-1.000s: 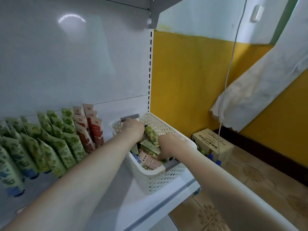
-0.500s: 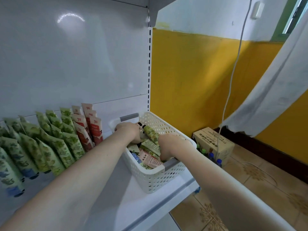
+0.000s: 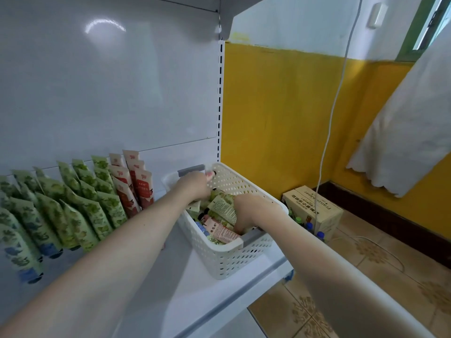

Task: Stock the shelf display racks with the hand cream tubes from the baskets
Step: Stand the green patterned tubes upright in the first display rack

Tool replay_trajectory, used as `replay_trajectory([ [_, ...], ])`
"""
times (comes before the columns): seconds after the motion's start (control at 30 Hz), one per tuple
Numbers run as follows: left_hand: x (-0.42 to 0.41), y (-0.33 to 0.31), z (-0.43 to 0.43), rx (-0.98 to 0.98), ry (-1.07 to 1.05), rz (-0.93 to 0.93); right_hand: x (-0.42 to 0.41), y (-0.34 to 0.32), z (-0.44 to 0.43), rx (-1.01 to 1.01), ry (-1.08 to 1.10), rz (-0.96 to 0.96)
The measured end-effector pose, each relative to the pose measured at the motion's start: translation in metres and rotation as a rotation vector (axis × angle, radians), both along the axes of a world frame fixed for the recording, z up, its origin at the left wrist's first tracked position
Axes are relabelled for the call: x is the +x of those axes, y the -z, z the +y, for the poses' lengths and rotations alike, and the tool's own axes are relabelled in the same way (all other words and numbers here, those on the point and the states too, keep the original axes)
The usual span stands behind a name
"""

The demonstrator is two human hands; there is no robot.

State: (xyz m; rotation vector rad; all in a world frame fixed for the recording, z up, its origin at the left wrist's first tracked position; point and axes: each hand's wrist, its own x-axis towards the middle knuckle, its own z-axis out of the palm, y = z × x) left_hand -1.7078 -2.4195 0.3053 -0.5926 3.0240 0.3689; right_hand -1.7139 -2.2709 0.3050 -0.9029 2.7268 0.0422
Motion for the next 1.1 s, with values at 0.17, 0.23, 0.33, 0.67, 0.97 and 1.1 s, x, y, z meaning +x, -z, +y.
replay_trajectory([
  [0.17, 0.022, -0.038, 0.013, 0.345, -0.072, 0.420, 0.004, -0.009, 0.006, -0.207, 0.086, -0.018],
  [0.23, 0.043, -0.051, 0.017, 0.545, 0.003, 0.619, 0.009, -0.020, 0.008, -0.351, 0.110, -0.060],
  [0.33, 0.080, -0.065, 0.020, 0.823, 0.025, 0.857, 0.023, -0.043, 0.008, -0.661, 0.112, -0.131],
  [0.67, 0.228, -0.050, 0.013, 1.350, -0.323, 1.037, 0.117, -0.076, 0.001, -1.387, 0.113, -0.747],
  [0.97, 0.340, -0.007, 0.002, 1.418, -0.514, 1.074, 0.175, -0.028, -0.028, -1.280, -0.007, -0.456],
  [1.1, 0.377, 0.004, -0.005, 1.413, -0.629, 1.128, 0.191, -0.004, -0.056, -1.242, 0.016, -0.438],
])
